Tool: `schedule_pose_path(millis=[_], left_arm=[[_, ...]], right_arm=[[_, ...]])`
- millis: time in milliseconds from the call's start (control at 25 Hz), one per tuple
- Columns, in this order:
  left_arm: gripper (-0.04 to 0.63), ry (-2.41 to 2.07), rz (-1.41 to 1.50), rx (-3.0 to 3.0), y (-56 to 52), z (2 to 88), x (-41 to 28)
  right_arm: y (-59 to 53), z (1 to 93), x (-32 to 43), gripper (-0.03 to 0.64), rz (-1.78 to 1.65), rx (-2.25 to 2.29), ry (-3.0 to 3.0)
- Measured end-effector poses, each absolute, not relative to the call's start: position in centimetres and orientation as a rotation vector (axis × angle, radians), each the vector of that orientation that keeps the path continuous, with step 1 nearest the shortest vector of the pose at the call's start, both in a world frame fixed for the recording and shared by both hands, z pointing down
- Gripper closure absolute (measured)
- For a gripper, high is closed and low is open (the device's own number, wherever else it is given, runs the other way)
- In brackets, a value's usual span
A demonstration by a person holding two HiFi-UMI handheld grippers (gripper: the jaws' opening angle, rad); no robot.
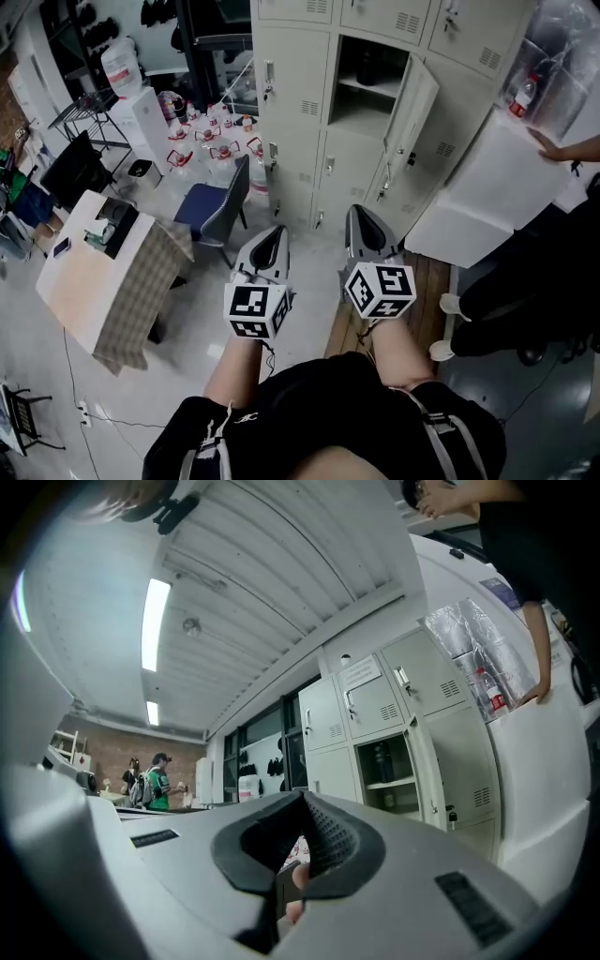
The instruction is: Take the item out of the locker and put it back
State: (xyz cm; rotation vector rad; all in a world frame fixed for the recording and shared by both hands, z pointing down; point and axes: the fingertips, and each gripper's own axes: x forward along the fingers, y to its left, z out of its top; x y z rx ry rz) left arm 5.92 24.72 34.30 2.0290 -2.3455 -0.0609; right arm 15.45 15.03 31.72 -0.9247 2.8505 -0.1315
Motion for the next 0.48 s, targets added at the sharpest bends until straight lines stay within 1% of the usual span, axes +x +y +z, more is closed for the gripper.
schedule_pose_path(millis=[480], left_arm=[[0.583, -2.336, -0.08, 2.028, 23.7, 34.8, 0.6]], right_arm=[[13.1, 30.8, 10.9, 0.603, -0.072, -0.971, 2.819]])
